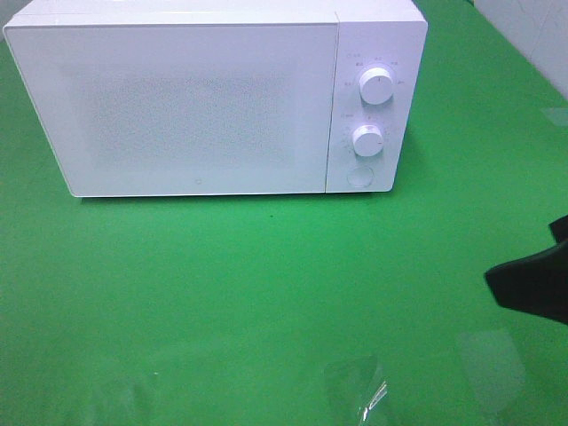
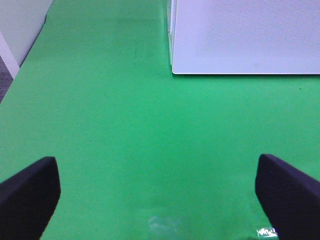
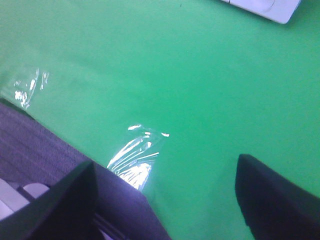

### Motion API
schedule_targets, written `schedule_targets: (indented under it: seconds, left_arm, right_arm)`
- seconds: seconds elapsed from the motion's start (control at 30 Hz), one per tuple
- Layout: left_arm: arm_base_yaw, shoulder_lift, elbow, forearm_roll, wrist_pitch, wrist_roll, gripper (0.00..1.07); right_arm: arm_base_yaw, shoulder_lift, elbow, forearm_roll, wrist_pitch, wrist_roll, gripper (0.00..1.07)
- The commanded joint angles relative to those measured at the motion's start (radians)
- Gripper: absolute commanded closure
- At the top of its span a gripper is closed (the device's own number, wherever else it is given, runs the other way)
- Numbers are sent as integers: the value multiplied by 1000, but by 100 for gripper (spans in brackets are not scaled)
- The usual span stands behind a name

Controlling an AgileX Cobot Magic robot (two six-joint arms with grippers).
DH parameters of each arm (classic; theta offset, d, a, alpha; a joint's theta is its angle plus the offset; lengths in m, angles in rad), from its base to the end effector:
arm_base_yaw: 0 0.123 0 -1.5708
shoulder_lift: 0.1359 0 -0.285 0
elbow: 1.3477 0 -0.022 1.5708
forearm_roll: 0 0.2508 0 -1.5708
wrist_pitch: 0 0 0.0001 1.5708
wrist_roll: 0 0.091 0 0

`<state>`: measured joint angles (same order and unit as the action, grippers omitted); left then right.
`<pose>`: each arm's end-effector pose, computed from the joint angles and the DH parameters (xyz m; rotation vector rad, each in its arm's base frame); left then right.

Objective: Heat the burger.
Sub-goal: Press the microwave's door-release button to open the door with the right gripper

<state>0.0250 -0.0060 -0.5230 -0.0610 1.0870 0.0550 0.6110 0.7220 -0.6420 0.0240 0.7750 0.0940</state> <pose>-0.0095 -0.0052 0.2816 0.0354 2.0399 -0.0228 0.1053 0.0756 0.2991 -0.5942 2.2937 0.3741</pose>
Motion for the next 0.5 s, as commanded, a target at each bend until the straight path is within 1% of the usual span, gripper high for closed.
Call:
schedule_targets:
  seconds: [0.03,0.07,0.1,0.13,0.17,0.2,0.23,0.27,0.3,0.33,0.4,0.43,0.47,0.5]
  left_arm:
    - [2,-16,5,-2,-16,3,8]
    - [2,-16,5,-2,-16,3,8]
    - [2,-16,5,-2,-16,3,8]
    - [2,-16,5,-2,-16,3,8]
    - [2,-16,5,-2,-16,3,8]
    - [2,-16,5,-2,-16,3,8]
    - [2,-16,5,-2,-16,3,8]
    - [2,-16,5,-2,-16,3,8]
    - [2,-16,5,-2,-16,3,8]
    - [2,-16,5,-2,-16,3,8]
    - [2,-16,5,-2,-16,3,8]
    - [2,-16,5,-2,-16,3,8]
    - [2,-16,5,-2,-16,3,8]
    - [2,-16,5,-2,-16,3,8]
  right_arm:
    - [-57,-115,8,-13,37,-3,34]
    - [-57,-115,8,-13,37,-3,34]
    - [-110,-177,21,-14,53,-3,34]
    - [-110,-177,21,-14,53,-3,34]
    - [-171,-242,36,-16,70,-3,34]
    - [-171,-242,36,-16,70,-3,34]
    - [-222,-309,53,-24,78,-3,34]
    - [-222,-309,53,-24,78,-3,34]
    - [-266,-386,69,-36,83,-3,34]
    - [-266,-386,69,-36,83,-3,34]
    - [-350,-516,88,-43,111,-3,34]
    - [-350,-516,88,-43,111,-3,34]
    - [-391,-567,96,-43,128,-3,34]
    - [-391,-567,96,-43,128,-3,34]
